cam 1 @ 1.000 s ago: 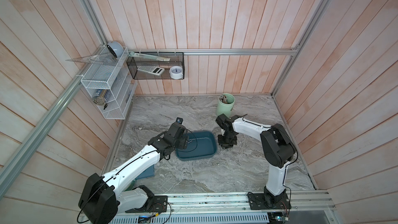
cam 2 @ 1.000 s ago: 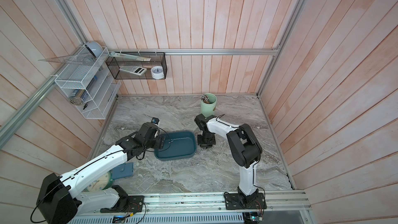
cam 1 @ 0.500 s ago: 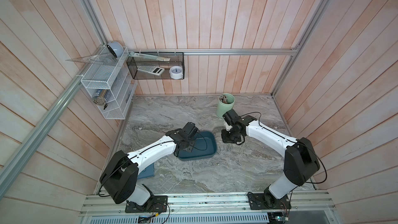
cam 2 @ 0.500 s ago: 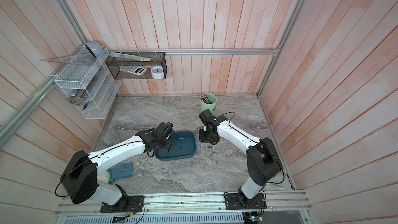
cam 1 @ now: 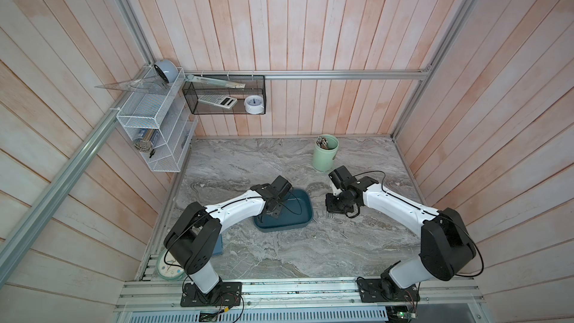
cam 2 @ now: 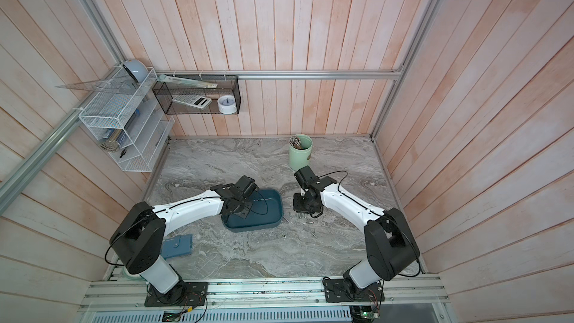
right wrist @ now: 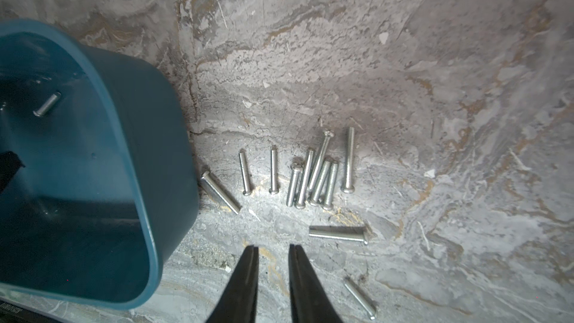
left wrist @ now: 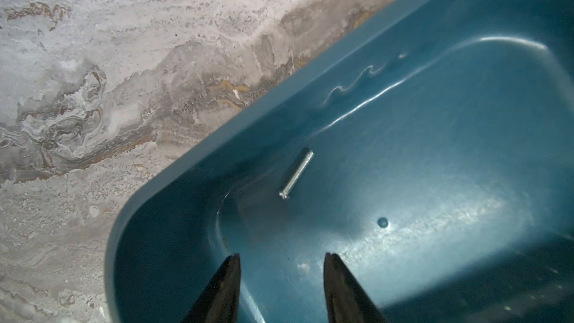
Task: Take out the screws from the storage box
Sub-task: Pick up the screw from the storage box.
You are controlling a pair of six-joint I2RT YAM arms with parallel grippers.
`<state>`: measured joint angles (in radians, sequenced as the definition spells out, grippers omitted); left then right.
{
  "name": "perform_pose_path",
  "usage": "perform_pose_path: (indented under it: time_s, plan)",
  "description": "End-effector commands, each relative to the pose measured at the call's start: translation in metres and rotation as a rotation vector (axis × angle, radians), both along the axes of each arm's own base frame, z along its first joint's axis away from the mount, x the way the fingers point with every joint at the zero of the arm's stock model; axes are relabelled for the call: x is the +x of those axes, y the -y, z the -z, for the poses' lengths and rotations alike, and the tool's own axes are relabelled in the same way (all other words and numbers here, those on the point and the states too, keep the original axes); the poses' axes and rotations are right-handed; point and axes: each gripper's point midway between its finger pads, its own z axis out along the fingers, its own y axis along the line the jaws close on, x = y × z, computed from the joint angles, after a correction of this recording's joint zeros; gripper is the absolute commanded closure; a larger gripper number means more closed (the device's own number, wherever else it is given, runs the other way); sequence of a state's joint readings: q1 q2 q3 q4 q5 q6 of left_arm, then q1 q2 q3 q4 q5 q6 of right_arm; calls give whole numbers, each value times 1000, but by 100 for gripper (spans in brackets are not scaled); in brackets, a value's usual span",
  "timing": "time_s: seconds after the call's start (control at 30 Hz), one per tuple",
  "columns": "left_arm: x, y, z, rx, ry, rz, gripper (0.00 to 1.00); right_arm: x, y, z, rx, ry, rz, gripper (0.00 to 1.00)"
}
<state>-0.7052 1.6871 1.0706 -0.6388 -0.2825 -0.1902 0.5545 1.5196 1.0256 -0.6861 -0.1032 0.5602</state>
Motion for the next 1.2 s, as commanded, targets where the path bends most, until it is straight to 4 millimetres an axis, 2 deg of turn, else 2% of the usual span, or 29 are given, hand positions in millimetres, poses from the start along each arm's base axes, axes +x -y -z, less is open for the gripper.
perform_pose_path:
  time_s: [0.0, 0.47, 0.67, 0.83, 1.0, 1.17]
  plan:
    - [13, 1, -1, 25, 44, -3, 52, 0, 0, 0, 24, 1, 15, 76]
    - [24, 5, 20, 67, 40, 5, 52, -5, -4, 11, 49, -25, 18, 77]
    - [21, 10, 27, 40, 13, 13, 58, -7, -3, 13, 45, -31, 16, 77]
    - [21, 15, 29, -11, -12, 2, 58, -8, -4, 15, 50, -38, 14, 77]
    - [29, 6, 27, -13, -4, -37, 57, -9, -5, 17, 56, -44, 10, 77]
    - [30, 8, 29, -37, -10, -43, 56, -9, -6, 18, 61, -48, 12, 77]
